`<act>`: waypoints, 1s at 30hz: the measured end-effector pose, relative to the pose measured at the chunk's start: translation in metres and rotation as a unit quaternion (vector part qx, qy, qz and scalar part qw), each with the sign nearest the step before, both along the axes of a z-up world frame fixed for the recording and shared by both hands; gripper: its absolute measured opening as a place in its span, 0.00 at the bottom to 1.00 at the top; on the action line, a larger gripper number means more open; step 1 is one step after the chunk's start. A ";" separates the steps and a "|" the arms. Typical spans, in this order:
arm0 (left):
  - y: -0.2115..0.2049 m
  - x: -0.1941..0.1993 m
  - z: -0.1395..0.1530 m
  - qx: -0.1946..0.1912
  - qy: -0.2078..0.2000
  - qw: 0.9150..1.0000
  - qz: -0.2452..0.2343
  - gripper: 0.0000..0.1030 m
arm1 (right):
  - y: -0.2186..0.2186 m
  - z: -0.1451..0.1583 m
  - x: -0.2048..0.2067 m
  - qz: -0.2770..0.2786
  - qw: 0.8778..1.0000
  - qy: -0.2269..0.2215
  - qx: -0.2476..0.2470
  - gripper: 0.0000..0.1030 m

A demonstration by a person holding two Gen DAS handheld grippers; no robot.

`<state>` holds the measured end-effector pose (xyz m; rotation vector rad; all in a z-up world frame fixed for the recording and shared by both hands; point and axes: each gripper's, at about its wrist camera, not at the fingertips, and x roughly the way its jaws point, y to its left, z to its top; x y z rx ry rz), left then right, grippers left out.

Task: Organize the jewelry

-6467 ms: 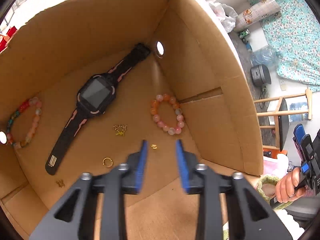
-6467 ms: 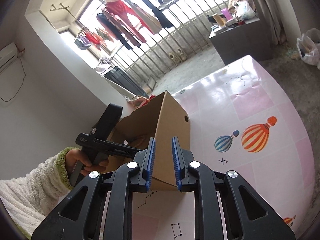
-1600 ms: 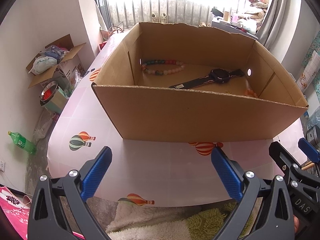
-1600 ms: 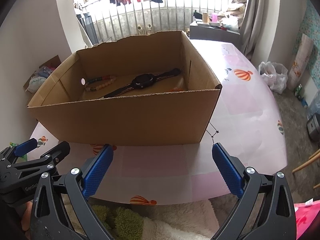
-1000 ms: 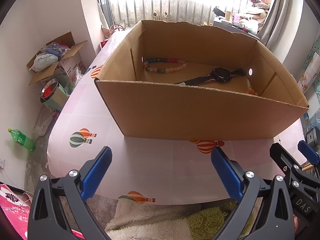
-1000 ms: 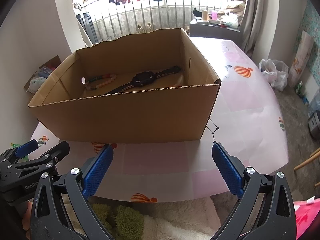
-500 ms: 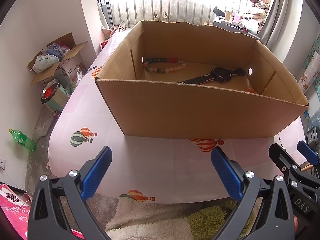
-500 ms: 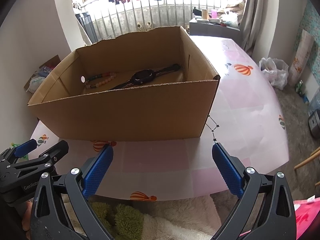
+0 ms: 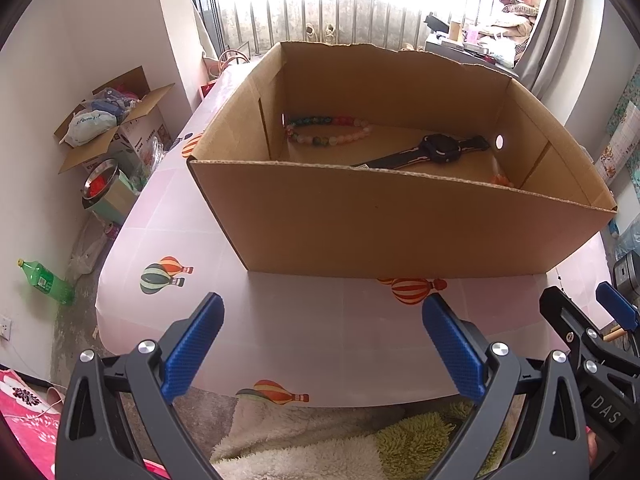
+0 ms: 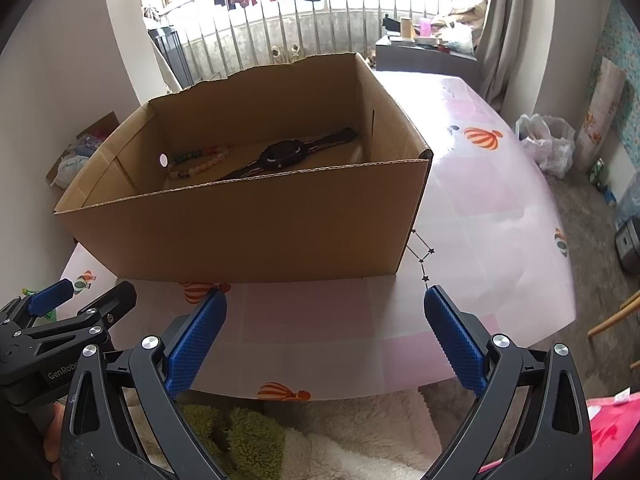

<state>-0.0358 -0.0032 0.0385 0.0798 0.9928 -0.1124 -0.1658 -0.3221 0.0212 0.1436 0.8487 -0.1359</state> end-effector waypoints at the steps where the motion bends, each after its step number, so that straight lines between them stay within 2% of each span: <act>1: 0.000 0.000 0.000 0.000 0.000 1.000 0.001 0.95 | 0.000 0.000 0.000 0.000 1.000 0.001 0.000 0.92; 30: 0.005 0.002 0.000 -0.008 0.001 1.000 0.007 0.95 | 0.000 0.001 -0.001 0.000 1.000 0.001 0.004 0.92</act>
